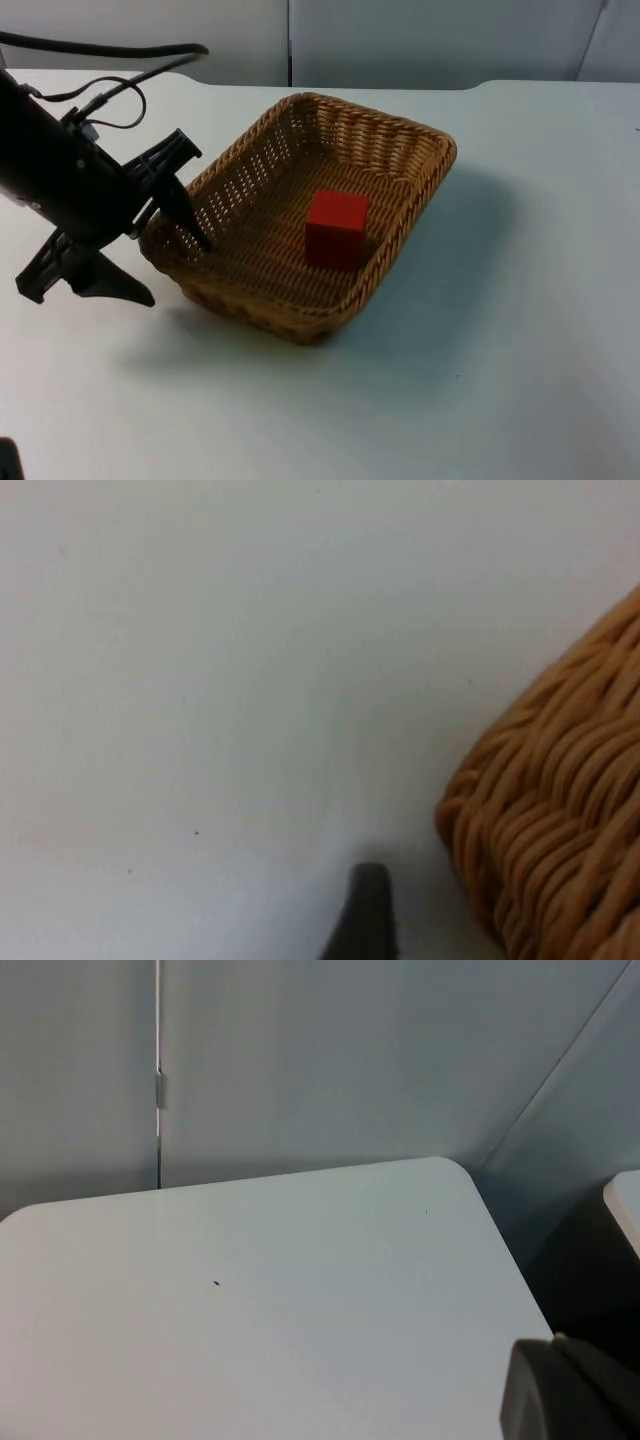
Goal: Pick up the basket with the left hand and place the cube into the basket with the right hand.
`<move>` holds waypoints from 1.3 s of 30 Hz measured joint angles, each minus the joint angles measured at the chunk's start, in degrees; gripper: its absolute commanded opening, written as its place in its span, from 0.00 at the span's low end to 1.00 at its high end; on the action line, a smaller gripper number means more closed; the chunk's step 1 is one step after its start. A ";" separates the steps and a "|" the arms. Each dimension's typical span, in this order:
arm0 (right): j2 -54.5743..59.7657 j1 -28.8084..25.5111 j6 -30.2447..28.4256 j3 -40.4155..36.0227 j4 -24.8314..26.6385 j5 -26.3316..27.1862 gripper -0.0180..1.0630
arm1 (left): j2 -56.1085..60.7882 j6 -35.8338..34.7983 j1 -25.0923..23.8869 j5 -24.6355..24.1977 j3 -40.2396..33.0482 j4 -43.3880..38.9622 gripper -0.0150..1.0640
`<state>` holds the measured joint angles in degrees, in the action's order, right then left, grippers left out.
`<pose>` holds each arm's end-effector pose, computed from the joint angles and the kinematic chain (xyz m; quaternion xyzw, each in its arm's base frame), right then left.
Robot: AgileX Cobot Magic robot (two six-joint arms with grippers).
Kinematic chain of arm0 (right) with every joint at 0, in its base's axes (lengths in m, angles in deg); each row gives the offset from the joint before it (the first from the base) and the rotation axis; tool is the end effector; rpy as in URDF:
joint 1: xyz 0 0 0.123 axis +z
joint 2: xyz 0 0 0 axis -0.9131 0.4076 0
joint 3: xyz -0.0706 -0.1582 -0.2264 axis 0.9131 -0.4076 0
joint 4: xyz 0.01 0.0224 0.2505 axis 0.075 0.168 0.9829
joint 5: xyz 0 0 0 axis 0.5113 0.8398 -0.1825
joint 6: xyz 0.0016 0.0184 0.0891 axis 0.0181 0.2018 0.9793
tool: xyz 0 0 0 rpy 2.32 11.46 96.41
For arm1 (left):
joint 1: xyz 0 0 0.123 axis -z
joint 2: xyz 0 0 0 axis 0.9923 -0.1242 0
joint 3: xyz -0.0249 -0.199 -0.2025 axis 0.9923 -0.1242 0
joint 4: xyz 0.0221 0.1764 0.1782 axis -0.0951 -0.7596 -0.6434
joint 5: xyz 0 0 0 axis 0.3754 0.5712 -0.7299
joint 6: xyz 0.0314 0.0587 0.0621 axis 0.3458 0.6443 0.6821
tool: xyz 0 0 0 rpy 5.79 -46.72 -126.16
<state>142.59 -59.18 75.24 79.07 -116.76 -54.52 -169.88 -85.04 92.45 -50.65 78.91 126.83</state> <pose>0.3017 -0.0078 0.4490 0.0784 0.8727 -0.1829 0.4458 0.3487 -0.1016 0.0997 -0.2660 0.9236 -0.2756 0.0187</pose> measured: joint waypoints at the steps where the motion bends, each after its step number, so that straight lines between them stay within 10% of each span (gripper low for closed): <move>1: 0.00 0.00 0.00 0.00 0.00 0.09 0.01 | 0.00 -0.12 0.00 -0.04 0.00 0.00 0.75; 11: 0.00 0.00 0.00 0.00 1.61 0.33 0.01 | -0.15 4.18 -0.21 -6.75 12.74 -0.26 0.75; 20: 0.00 0.00 -1.08 0.00 3.97 -0.33 0.01 | 4.07 8.62 -1.04 -19.83 34.68 -6.73 0.01; 39: 0.00 0.00 -1.32 0.00 4.43 -0.32 0.01 | 7.96 -0.29 -1.58 -18.42 36.39 -25.73 0.01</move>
<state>142.59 -59.18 73.92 79.07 -112.33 -54.84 -161.92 -85.33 90.87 -69.07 115.30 101.09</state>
